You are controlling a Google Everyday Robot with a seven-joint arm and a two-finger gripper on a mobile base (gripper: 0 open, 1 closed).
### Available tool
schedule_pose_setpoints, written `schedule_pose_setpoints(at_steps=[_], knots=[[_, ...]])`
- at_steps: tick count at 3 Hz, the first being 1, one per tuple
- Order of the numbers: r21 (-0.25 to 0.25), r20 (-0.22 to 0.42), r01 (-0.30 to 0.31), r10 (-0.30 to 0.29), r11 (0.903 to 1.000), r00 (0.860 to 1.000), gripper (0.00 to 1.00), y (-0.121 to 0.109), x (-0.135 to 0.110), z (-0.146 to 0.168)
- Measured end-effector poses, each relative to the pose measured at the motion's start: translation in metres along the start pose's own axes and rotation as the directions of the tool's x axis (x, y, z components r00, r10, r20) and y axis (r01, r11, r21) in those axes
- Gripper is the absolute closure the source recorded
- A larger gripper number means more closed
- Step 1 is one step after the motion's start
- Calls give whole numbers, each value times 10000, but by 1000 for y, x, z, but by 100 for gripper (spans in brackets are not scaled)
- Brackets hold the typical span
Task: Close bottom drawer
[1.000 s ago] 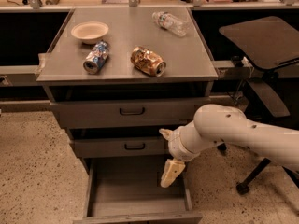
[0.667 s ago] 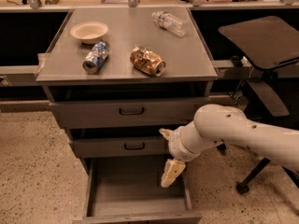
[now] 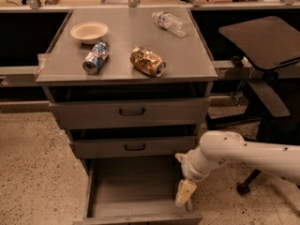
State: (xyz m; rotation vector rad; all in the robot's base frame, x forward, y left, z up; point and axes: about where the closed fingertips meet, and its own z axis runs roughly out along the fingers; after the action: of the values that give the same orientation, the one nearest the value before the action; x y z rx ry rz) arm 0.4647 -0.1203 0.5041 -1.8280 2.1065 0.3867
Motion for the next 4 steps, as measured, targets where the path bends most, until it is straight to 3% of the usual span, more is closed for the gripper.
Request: schedule_pose_setpoints(at_steps=[1,2,3,4], knots=[[-1185,-427,-907,862,9888,9954,27,44,74,74],[-1293,-305,-902,869,9875,9957,58,47,73,78],[-1336,331,-509,558,9897,9979,89,46,65,86],[-1819,1196,58,163,9833,9927,100,62,55,142]])
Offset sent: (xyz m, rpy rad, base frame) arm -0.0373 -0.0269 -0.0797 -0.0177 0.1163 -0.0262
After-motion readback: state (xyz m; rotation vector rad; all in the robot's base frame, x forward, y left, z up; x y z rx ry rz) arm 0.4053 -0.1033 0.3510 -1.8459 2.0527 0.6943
